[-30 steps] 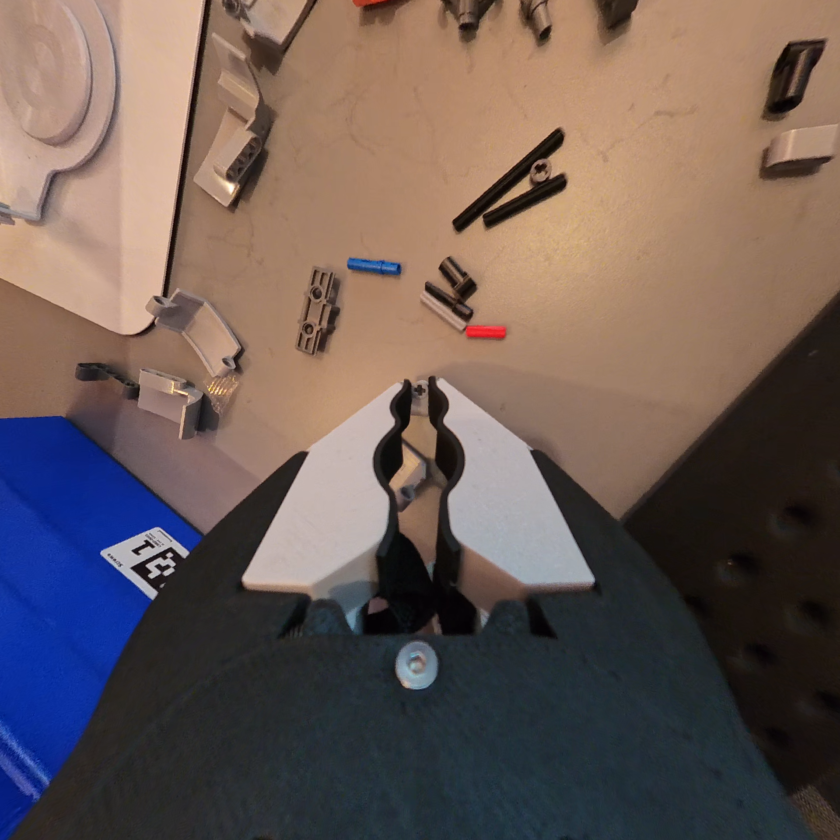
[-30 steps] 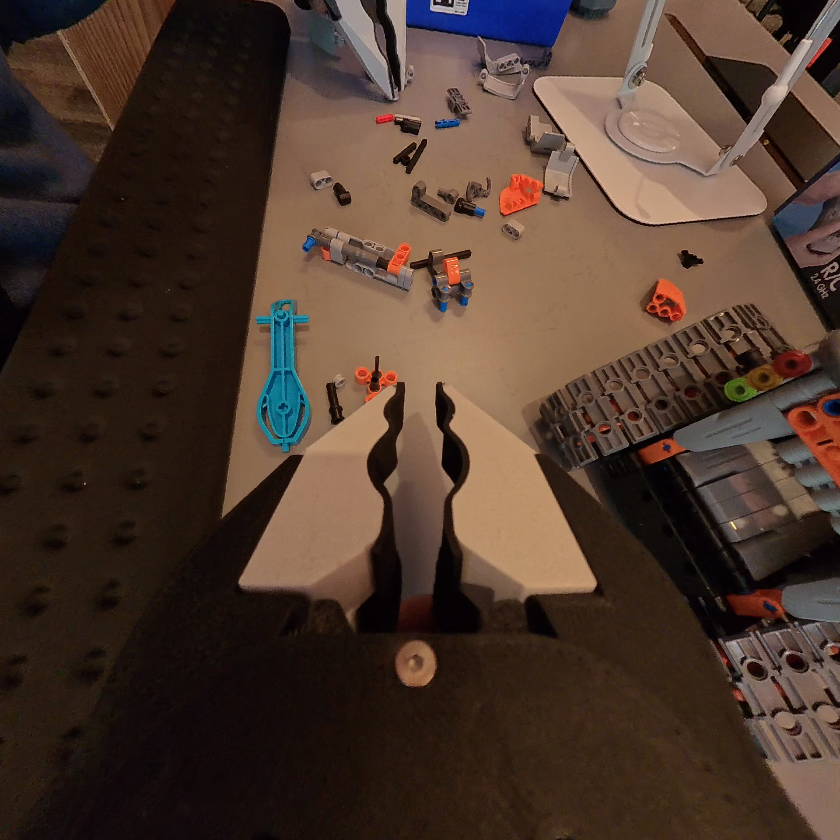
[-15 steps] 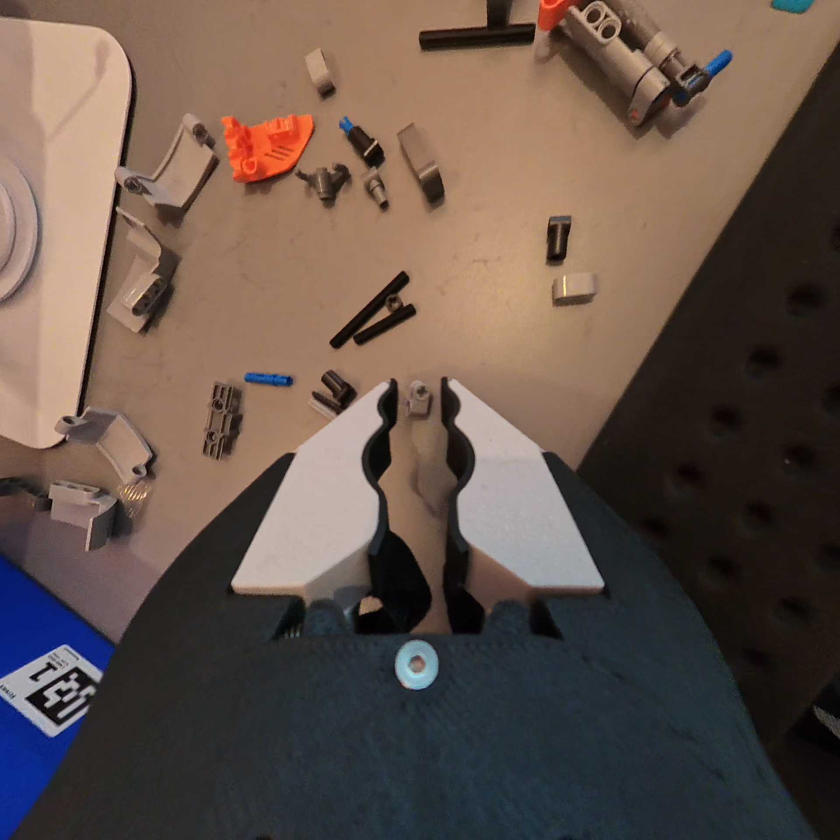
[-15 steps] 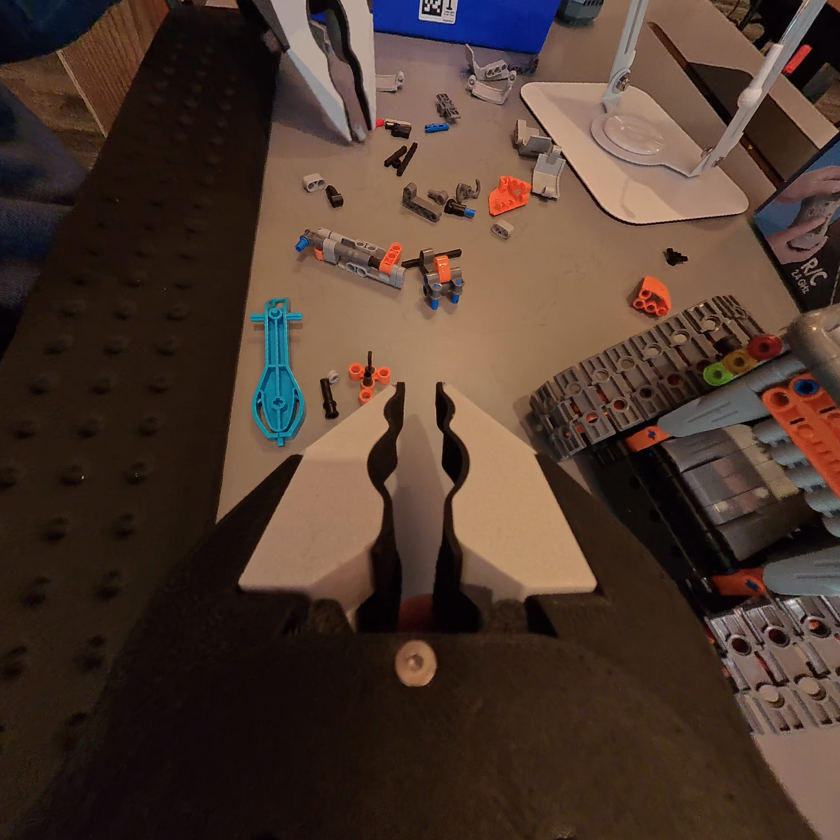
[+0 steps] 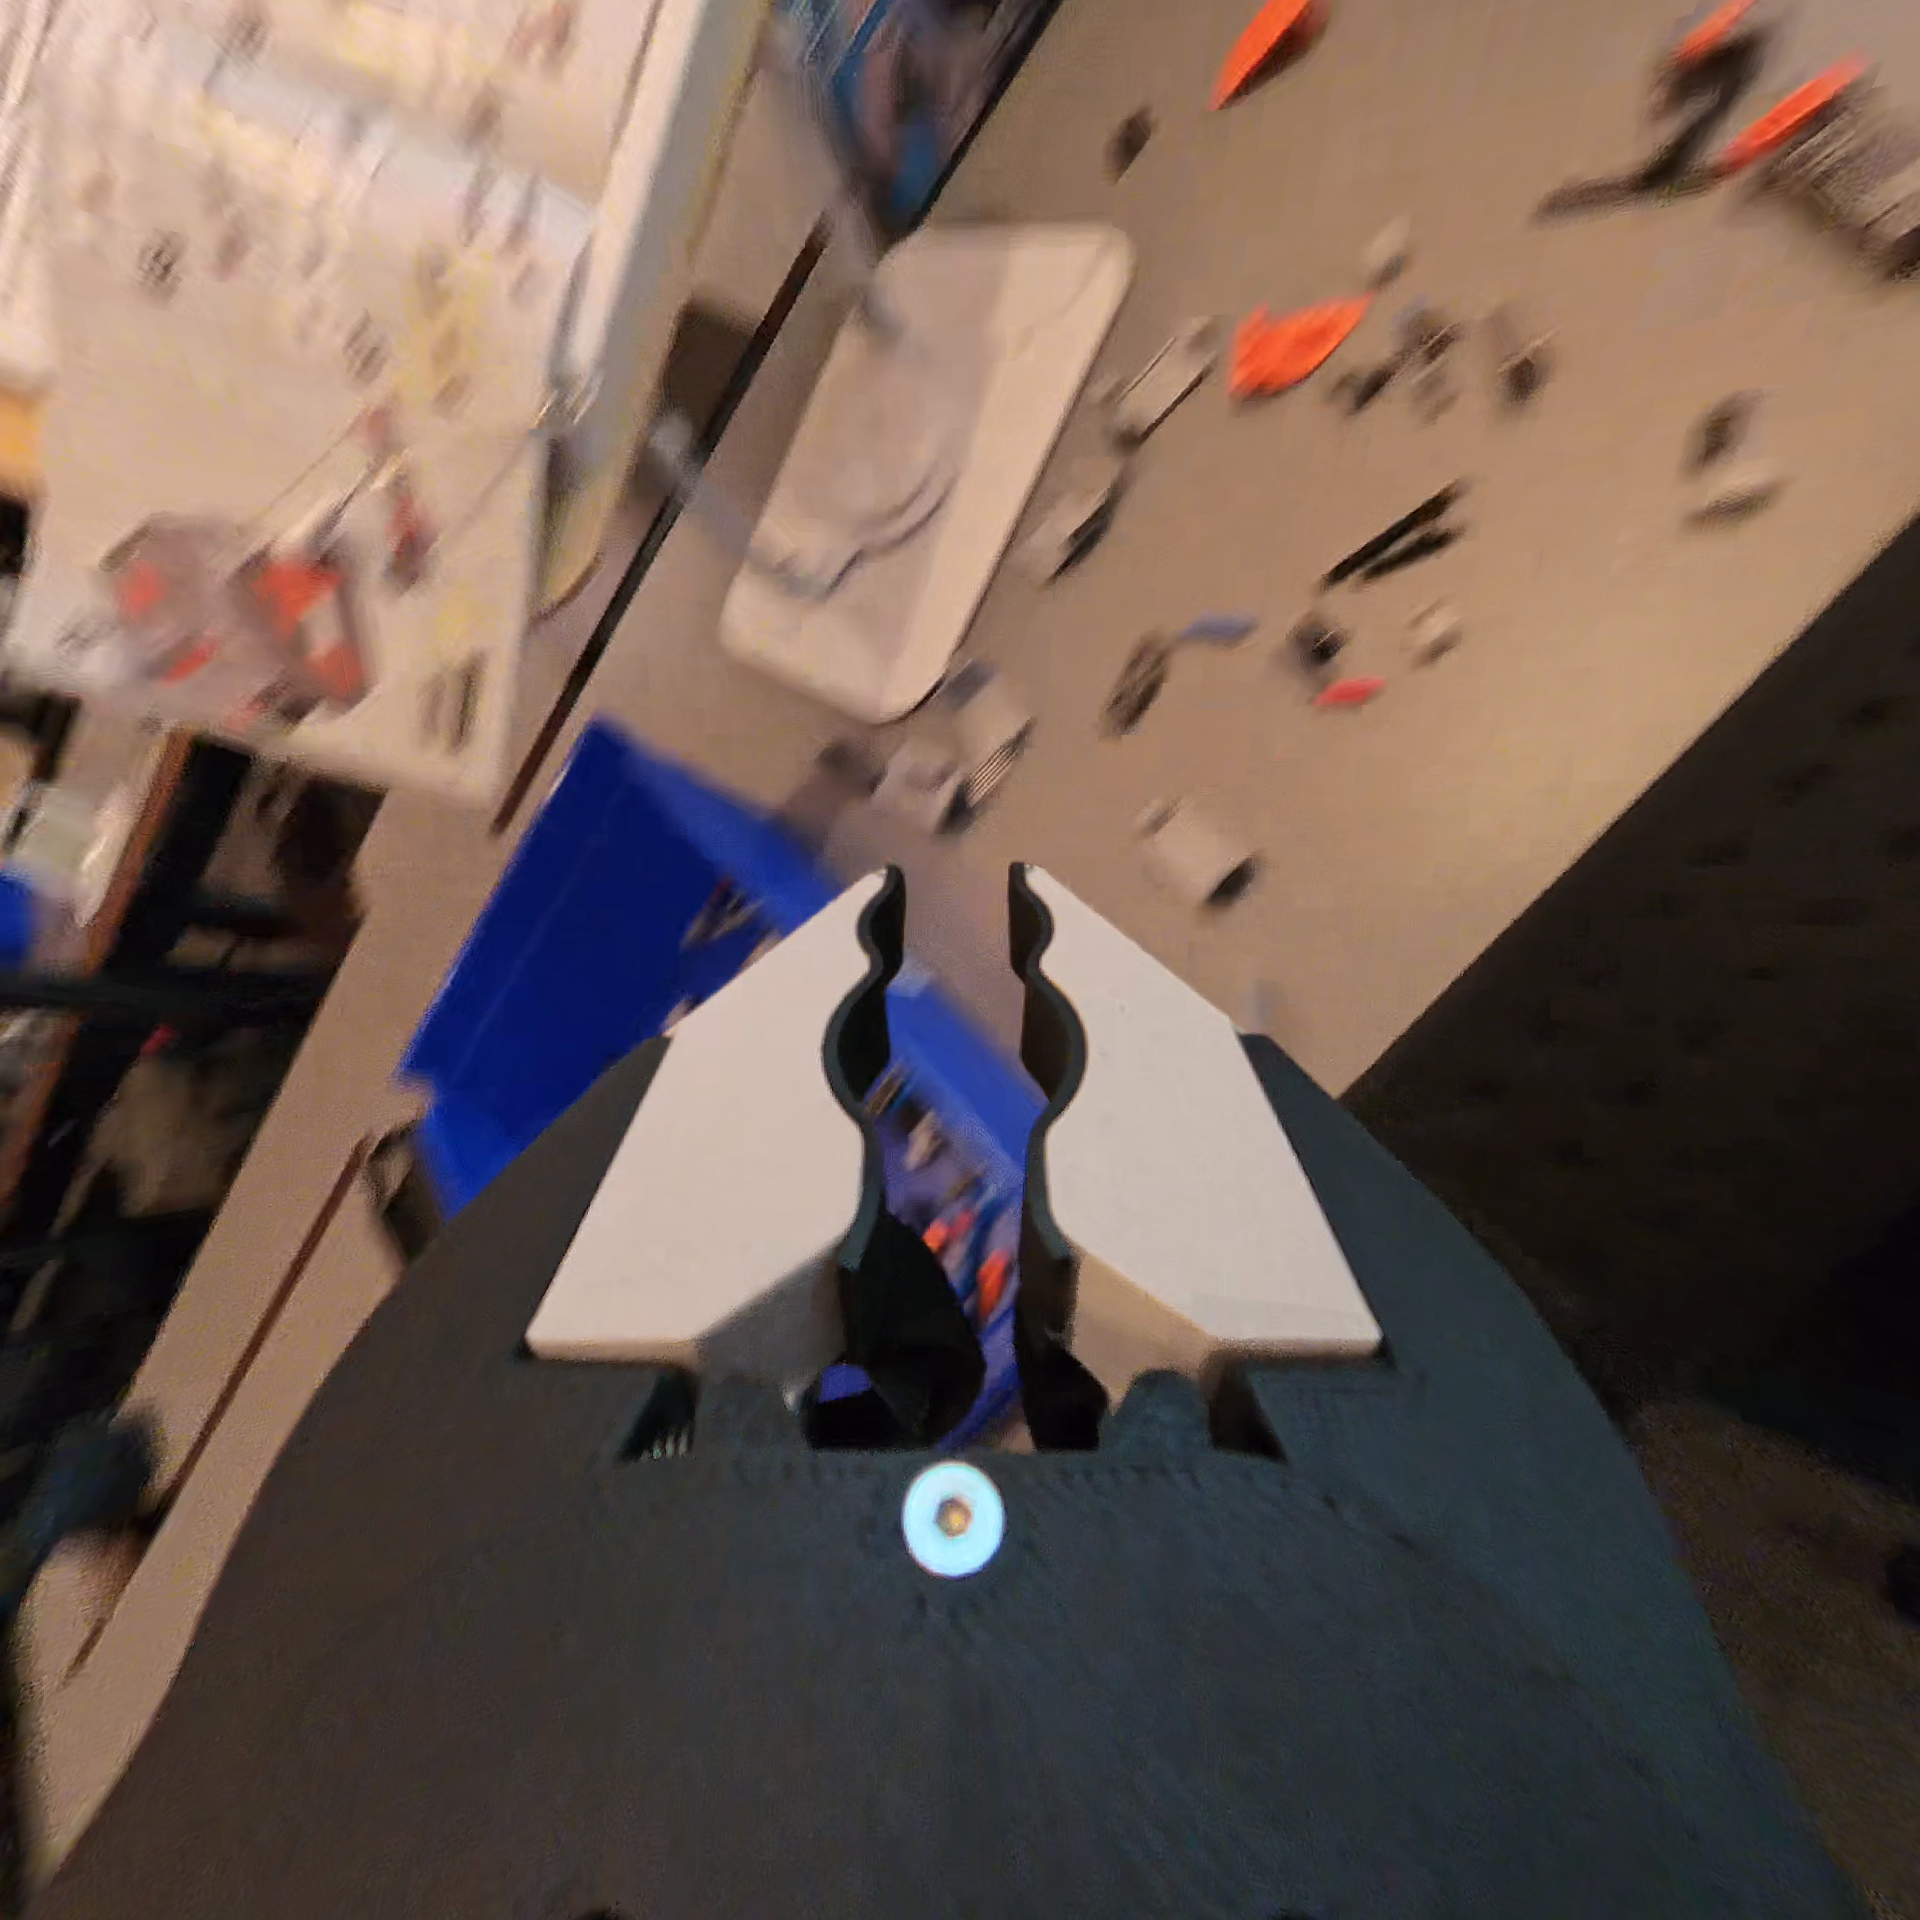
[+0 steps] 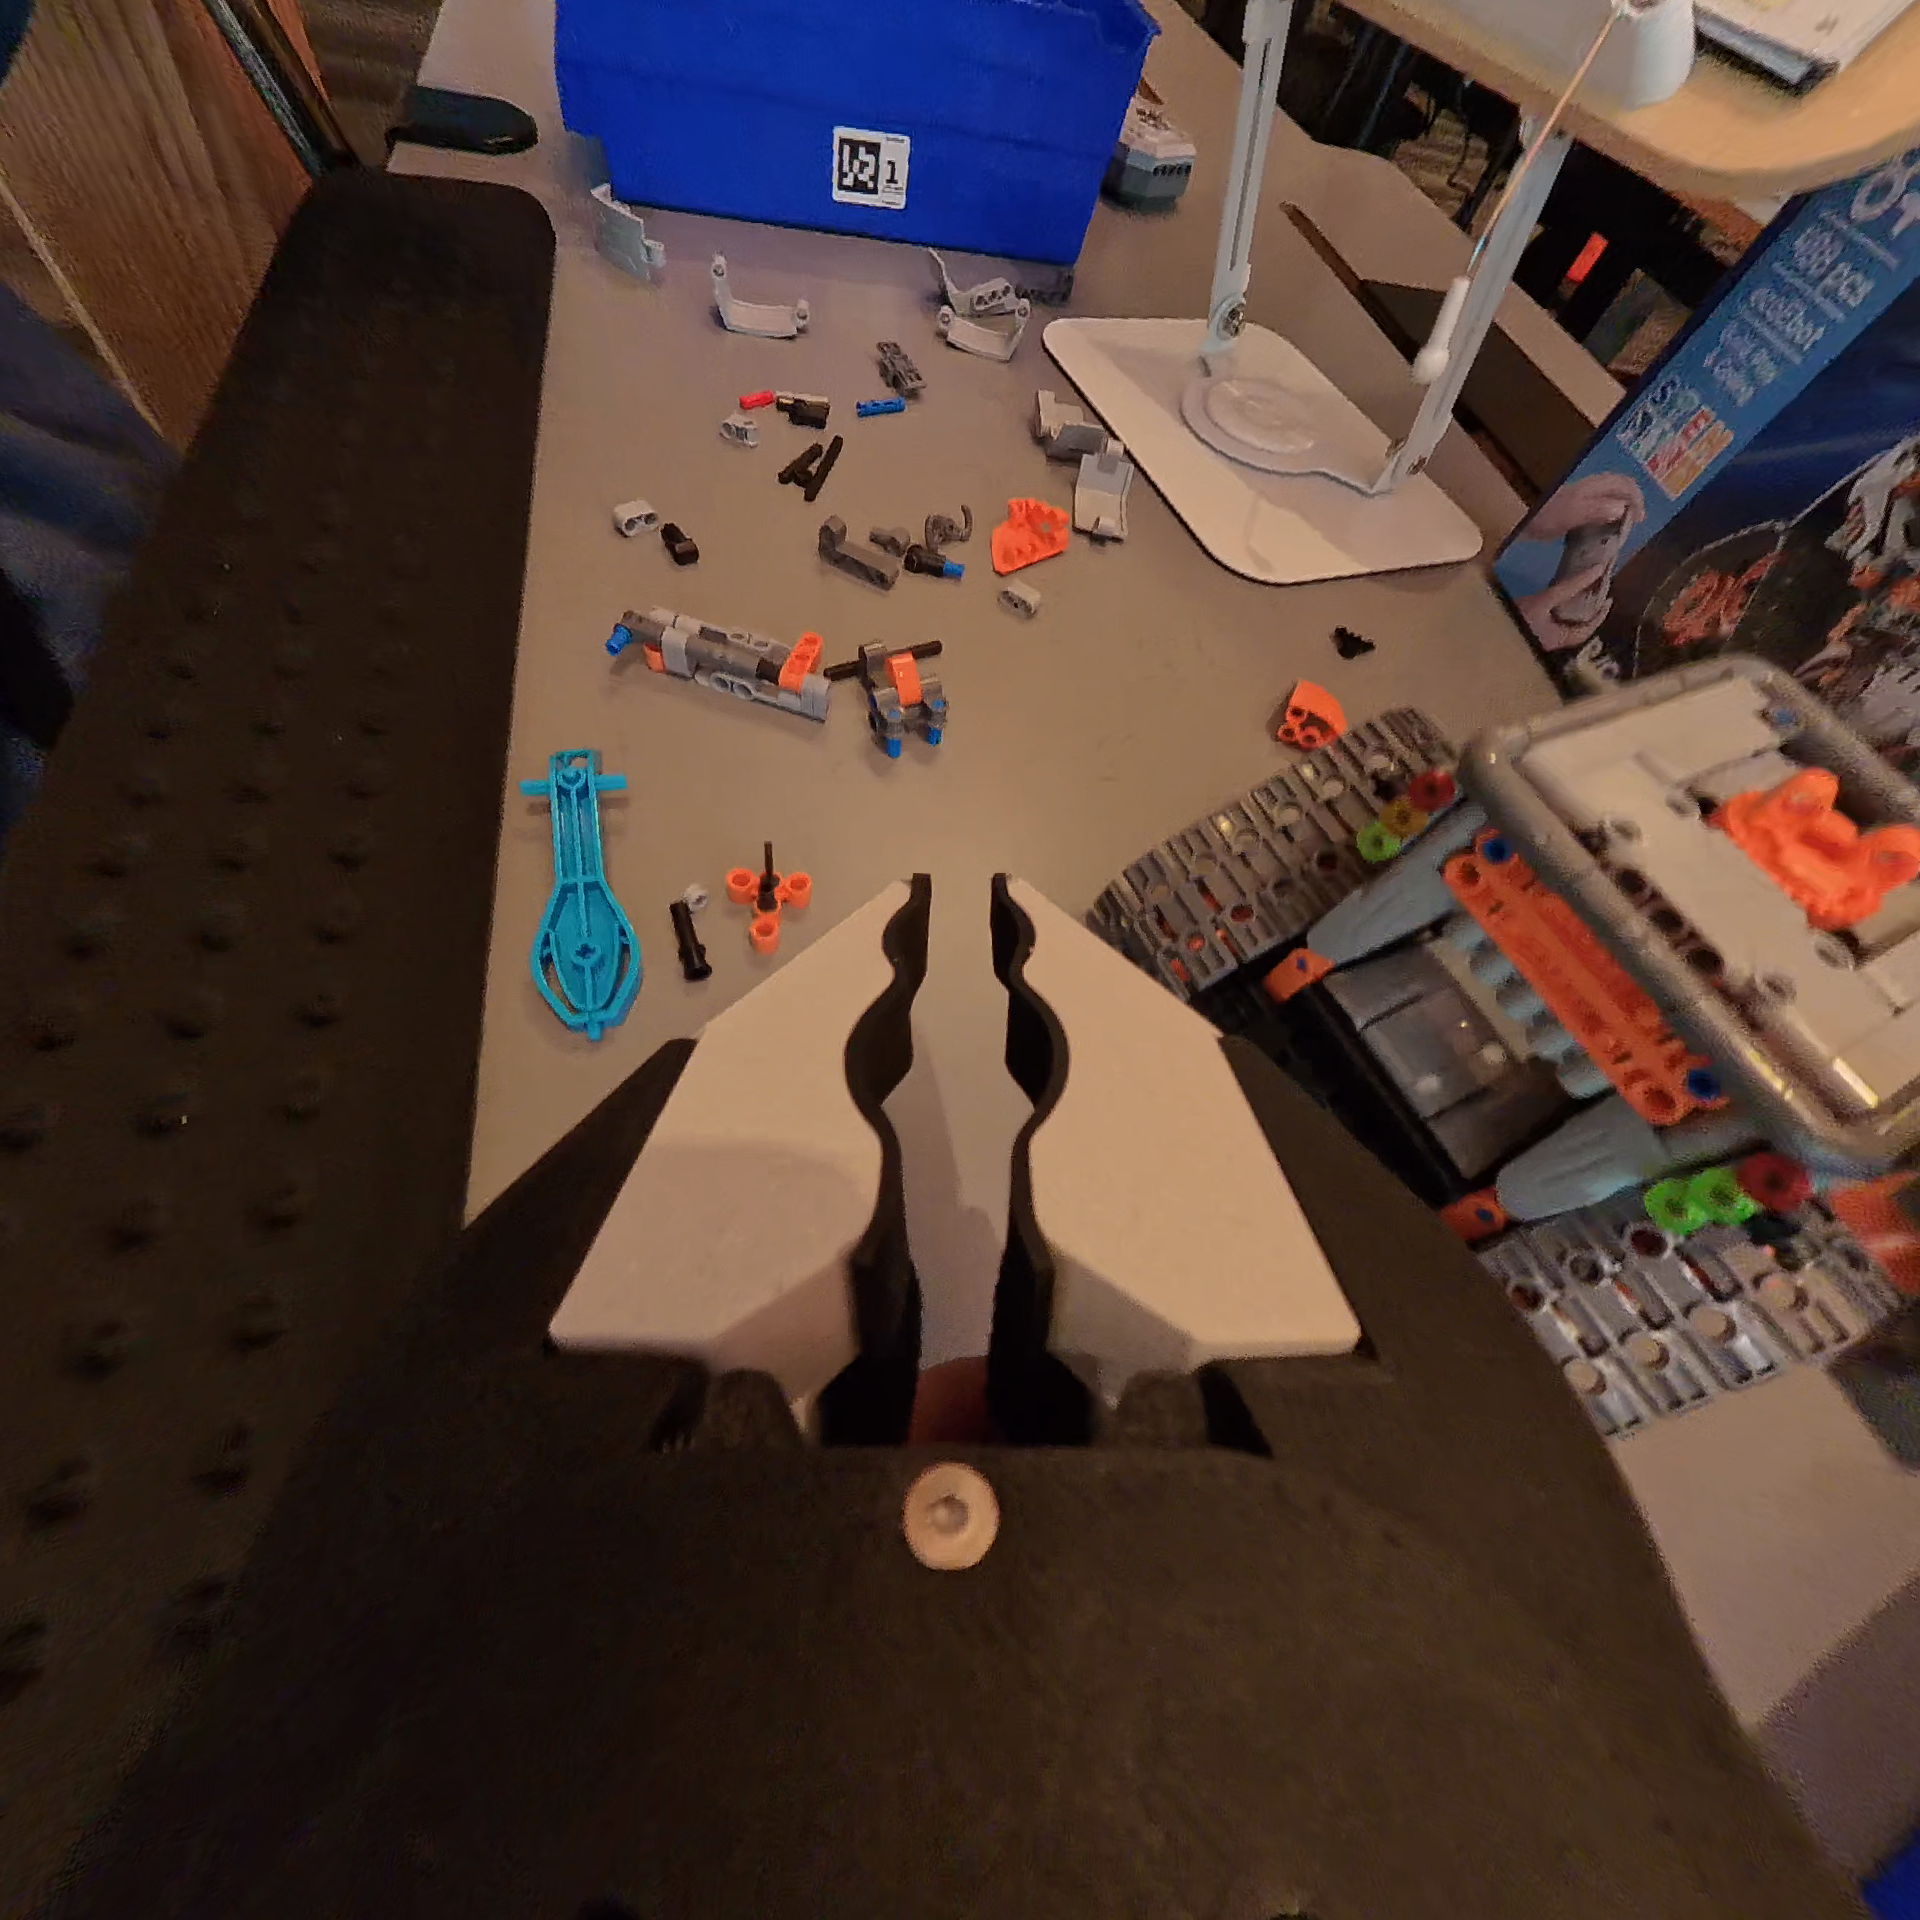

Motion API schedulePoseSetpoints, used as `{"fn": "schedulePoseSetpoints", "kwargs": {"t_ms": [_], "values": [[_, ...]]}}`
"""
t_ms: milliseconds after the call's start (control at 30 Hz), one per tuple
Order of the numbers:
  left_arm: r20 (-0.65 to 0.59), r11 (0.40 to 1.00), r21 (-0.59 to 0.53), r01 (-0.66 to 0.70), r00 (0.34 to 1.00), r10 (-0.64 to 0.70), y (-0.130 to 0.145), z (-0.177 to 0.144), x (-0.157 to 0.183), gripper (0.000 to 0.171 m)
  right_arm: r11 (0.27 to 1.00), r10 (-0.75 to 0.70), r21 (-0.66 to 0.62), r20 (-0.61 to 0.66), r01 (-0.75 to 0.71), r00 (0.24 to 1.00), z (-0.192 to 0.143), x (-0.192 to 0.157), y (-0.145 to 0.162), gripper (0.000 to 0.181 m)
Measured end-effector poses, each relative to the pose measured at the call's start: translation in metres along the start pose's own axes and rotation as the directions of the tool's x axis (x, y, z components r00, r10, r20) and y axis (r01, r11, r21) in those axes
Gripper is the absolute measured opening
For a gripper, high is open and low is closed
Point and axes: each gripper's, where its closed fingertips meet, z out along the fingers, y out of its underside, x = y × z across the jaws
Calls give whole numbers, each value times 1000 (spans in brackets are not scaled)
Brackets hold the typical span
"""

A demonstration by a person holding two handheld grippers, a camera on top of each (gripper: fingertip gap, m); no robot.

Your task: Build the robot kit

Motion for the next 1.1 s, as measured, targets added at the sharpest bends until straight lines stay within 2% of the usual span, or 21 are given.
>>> {"fn": "schedulePoseSetpoints", "kwargs": {"t_ms": [100,167,333,433,633,900,1100], "values": [[117,973,-216,85,991,-60,68,-9,-56,19,1000,-23,9,-12,23,1000,5,-2,-12,10],[142,948,-284,140,985,-103,103,-5,-75,21,1000,-13,6,-14,13,1000,7,-1,-10,9],[110,910,-355,213,976,-185,147,18,-72,22,997,6,-80,6,-6,1000,13,-4,-2,9],[61,901,-382,206,978,-198,163,34,-56,19,994,-6,-112,29,9,1000,25,-11,-12,9],[35,900,-382,210,976,-213,185,55,-39,15,995,-50,-83,74,56,996,53,-34,-48,9],[57,950,-215,226,974,-219,171,58,-51,12,995,-77,-51,154,85,985,102,-63,-79,10],[-31,952,-247,181,980,-194,178,78,-43,13,998,-67,-8,191,70,979,132,-66,-94,10]]}}
